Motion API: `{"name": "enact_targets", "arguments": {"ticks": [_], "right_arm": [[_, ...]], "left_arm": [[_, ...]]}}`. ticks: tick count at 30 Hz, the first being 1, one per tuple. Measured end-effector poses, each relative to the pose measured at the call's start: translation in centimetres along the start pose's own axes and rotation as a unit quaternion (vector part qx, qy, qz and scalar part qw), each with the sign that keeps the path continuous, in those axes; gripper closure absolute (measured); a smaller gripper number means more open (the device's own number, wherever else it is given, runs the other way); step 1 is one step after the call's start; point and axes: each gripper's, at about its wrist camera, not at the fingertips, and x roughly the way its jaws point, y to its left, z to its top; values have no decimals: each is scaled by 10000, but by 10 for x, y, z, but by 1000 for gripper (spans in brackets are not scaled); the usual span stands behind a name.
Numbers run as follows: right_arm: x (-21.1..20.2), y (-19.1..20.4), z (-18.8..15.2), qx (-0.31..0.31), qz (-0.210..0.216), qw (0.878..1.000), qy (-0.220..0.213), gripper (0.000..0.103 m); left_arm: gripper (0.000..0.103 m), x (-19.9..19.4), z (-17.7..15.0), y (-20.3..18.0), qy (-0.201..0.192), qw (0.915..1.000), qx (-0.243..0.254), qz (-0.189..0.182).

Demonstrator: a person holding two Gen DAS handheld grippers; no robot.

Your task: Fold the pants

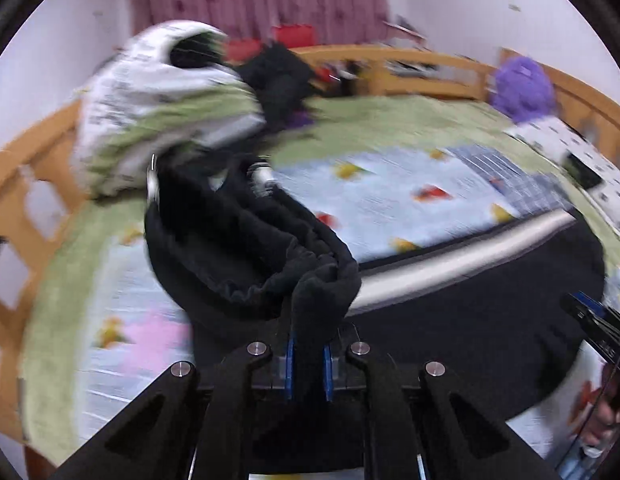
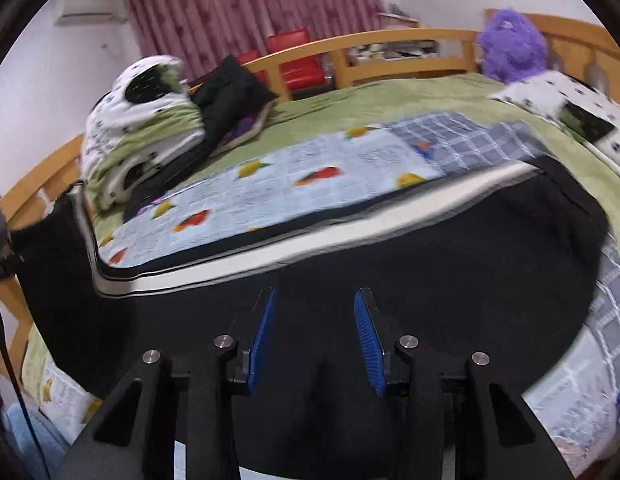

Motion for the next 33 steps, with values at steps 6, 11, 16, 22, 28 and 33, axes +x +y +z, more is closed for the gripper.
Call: {"name": "enact_targets", "arguments": {"ticks": [6,11,16,22,28,33], "right_arm": [[-23,-62,-16,707,-200,9973,-43,62],[-25,-67,-20,704,-125,9974,-33,62],[-11,-38,-17,458,135,9988,145,62],[10,32,-12,-69,712,9969,340,62],[30,111,-21,-907,1035,9891,517,62],[78,161,-40,-1703,281,9791,1072,97]], "left_arm": [[93,44,-54,-92,676,9920,318,-1016],[77,34,-78,-94,1062,9857,449,-1231],[33,-8,-82,-44,626,9894,175,-1296],[33,-19,-87,44,364,9986,-248,-301],[33,1,-103,129,517,9903,-1289,-68],[33,11,-109,164,519,9853,-1629,-4]]}}
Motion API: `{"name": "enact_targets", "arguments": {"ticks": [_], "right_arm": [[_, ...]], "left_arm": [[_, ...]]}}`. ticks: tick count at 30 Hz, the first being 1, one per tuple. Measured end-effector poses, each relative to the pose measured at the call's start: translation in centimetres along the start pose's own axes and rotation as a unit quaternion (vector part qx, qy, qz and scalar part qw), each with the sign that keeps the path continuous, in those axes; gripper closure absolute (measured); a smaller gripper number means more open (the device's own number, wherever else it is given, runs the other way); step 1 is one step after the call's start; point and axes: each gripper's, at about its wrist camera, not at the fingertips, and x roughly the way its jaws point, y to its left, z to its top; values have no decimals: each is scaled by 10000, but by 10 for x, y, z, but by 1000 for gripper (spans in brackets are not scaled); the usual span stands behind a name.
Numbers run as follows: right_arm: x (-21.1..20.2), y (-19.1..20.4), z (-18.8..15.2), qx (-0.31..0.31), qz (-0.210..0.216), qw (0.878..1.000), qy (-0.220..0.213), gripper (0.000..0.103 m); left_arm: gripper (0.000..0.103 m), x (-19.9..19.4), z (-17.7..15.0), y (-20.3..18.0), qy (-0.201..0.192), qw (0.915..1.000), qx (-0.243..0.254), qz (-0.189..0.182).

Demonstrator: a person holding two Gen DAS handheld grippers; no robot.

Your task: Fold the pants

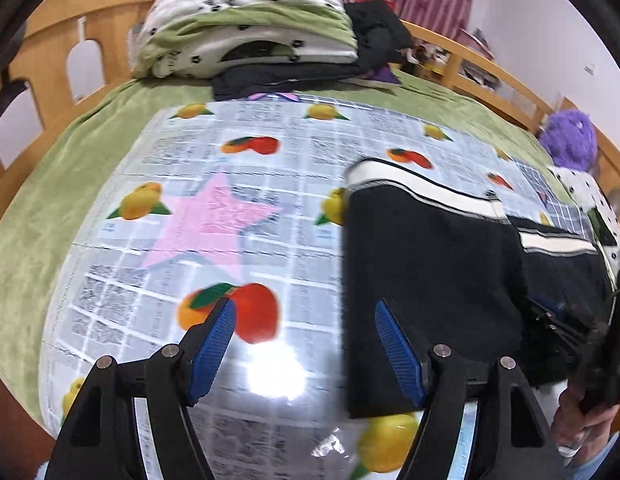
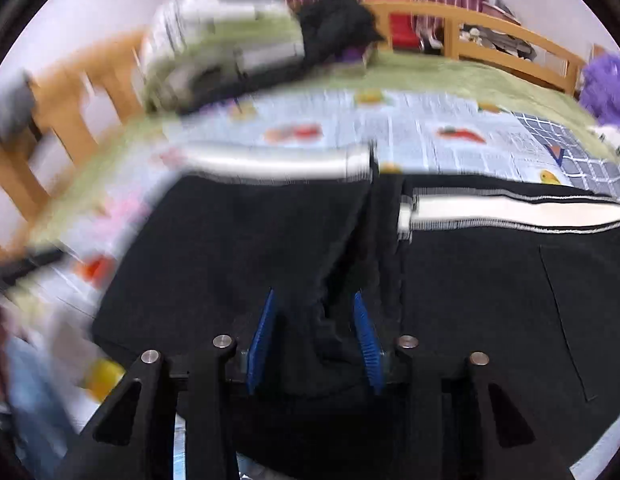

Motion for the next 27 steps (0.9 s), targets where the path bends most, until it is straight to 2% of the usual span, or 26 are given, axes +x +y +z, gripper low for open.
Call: {"name": "enact_targets", "arguments": {"ticks": [1,2,4,6,8,10,11,13,16,18,20,24,26,27], "right_arm": [[8,3,-2,-8,-184,9998,93,97],[8,1,-3,105,-86,9999,81,97],[-10,-19,-4,600,334,9976,-109,98],[-43,-49,-8,1292,857,9866,-512,98],[-63,-64,-13,1468,989,9827,-547,98],[-61,-62,-23,1446,930,9847,-301,98],[-50,-56,-31,1389,805,9870,-29,98],[-33,-51,-42,1437,582,9878,164,96],[-32,-50,-39,1489,558,9872,80,89],[-42,-53,-35,1470,537,9876,-153,68],[-45,-57,-32,1566,487,9859,-330,56],[-14,-58,-21,1537,391,9873,40,56],[9,-56,-21,1559,296,9865,394,55],[12,-55,-22,1513,224,9875,372,56]], "left_arm": [[33,0,1,4,-20,10000,-21,14],[33,0,3,7,-35,10000,-37,2],[33,-2,4,12,-41,9999,-88,-69],[33,-3,5,17,-13,9996,-188,-228],[33,-1,5,19,62,9991,-202,-363],[33,2,4,19,130,9990,-173,-392],[33,4,3,18,172,9990,-160,-391],[33,5,2,17,218,9988,-168,-413],[33,3,3,19,182,9987,-208,-426],[33,5,3,21,199,9986,-245,-417],[33,11,1,21,305,9983,-266,-425],[33,19,-3,15,447,9978,-225,-430],[33,19,-3,11,419,9982,-159,-408],[33,18,-3,10,399,9983,-131,-392]]}}
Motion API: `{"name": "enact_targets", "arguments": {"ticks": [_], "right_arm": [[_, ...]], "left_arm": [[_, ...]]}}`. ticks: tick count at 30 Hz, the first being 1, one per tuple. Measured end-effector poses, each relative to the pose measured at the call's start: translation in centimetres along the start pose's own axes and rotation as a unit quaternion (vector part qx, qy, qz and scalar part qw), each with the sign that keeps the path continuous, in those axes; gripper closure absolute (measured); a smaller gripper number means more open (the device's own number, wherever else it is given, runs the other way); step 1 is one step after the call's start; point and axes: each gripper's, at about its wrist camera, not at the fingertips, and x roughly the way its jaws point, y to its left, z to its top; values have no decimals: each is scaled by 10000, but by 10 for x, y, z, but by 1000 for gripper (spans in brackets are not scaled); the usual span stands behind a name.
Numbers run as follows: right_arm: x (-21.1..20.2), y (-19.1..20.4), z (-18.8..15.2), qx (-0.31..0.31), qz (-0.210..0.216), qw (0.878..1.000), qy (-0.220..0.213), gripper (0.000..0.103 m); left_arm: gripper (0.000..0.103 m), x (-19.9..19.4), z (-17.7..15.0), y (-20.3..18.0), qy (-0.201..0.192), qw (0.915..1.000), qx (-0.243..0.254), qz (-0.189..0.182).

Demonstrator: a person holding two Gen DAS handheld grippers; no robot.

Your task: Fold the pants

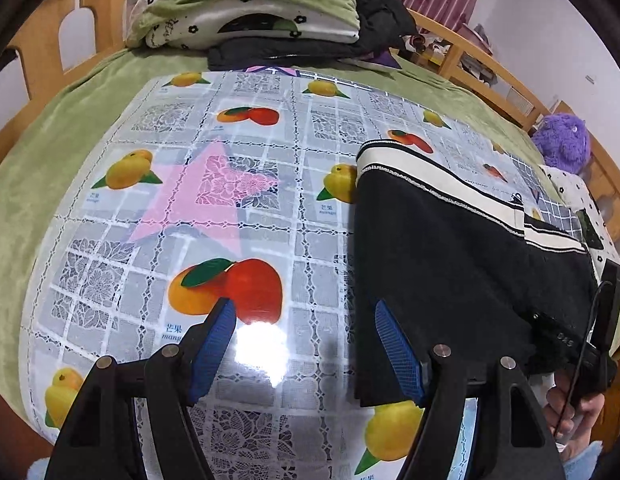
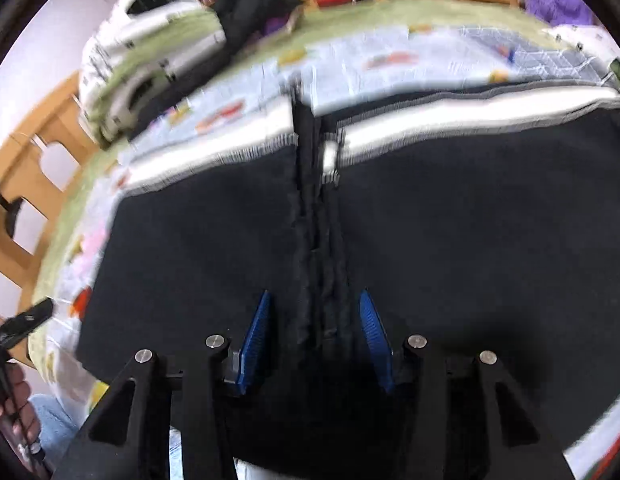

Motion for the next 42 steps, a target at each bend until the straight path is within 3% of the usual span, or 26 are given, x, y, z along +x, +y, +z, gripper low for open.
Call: {"name": "enact_targets", "arguments": {"ticks": [1,3,6,8,10,14,20,23,26,28,33,36,42], "right_arm": [[0,6,-1,-133,-99,9998,-82,59],[0,16,-1,-380,-208,9990,-73,84],[-24,5,1,-131,256,9983,-511,89],[-47,-9,4,103,536,9945,-892,89],[-53,-17,7,115,345,9951,-922,88],[-14,-26,-3,60,65,9999,-80,78],[-52,-27,-24,-129,32,9973,-729,67],[-50,-28,-31,-89,21,9985,-540,65],[-44,-18,-41,-429,-263,9976,-474,60],[-44,-13,-41,-557,-348,9966,-496,60],[-56,-23,-39,-248,-166,9972,-682,60],[-68,-35,-39,-67,-245,9950,-966,60],[-78,-42,-42,62,-181,9936,-1114,60]], "left_arm": [[33,0,0,-2,-17,10000,26,17],[33,1,-1,-4,-23,10000,62,39],[33,3,-4,-9,-39,9999,133,28],[33,4,-5,-13,-61,9998,179,14],[33,4,-7,-19,-61,9997,200,-155],[33,11,-13,-37,82,9985,285,-463],[32,27,-27,-59,255,9980,572,-101],[25,44,-37,-63,634,9967,495,-49],[23,43,-43,-74,531,9959,716,136],[23,39,-42,-75,560,9957,732,-4],[26,26,-36,-67,272,9974,660,-122],[35,15,-32,-65,-33,9974,714,-33],[39,2,-35,-54,-166,9986,483,-131]]}}
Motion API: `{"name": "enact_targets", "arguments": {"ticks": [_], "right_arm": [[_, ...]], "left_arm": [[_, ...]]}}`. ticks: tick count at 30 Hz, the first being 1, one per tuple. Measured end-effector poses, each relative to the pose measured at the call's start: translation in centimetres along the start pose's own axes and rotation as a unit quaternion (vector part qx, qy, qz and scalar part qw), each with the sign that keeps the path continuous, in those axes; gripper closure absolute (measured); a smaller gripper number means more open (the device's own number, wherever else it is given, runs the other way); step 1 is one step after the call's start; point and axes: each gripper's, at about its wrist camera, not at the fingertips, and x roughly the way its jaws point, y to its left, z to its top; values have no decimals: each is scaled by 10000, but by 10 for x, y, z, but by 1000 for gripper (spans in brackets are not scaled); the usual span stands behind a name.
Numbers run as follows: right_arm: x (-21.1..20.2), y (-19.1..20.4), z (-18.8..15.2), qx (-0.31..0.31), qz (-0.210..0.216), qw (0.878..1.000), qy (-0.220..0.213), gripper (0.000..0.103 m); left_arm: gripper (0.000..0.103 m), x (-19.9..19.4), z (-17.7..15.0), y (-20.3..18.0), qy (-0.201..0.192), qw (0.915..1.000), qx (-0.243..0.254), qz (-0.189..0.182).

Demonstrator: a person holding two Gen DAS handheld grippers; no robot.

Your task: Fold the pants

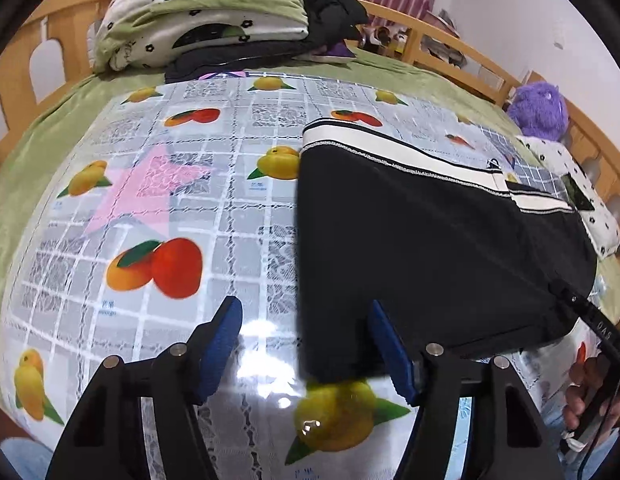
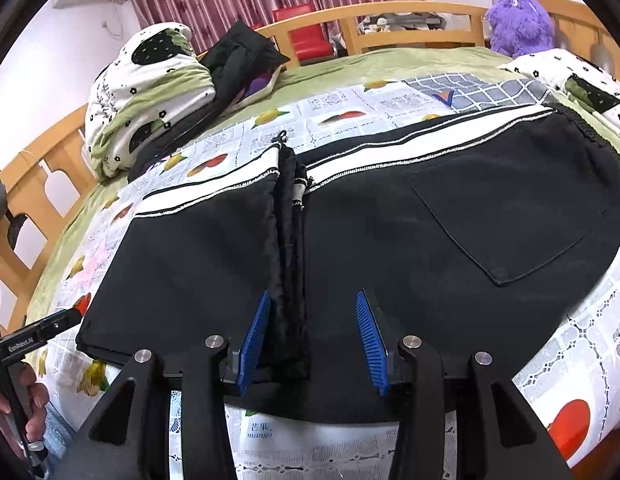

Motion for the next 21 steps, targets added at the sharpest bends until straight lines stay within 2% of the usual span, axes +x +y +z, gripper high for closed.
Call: {"name": "enact_targets", "arguments": {"ticks": [4,8,15,21], "right_arm": [[-12,7,-2,-324,-405,9980,-350,60],[-23,2,-3,-269,-232,9989,-307,60],[-34,-14,-11,-60,-141,9998,-153,60],[-50,-20,-36,166,-170,9996,-117,60]], "left_arm": [[40,-10,-11,2,-64,10000,-3,-22],[41,-23,-19,6,29,9994,-131,-331],[41,-48,-30,3,-34,9993,-45,-362],[41,-69,-39,2,-152,9992,37,-381]]}}
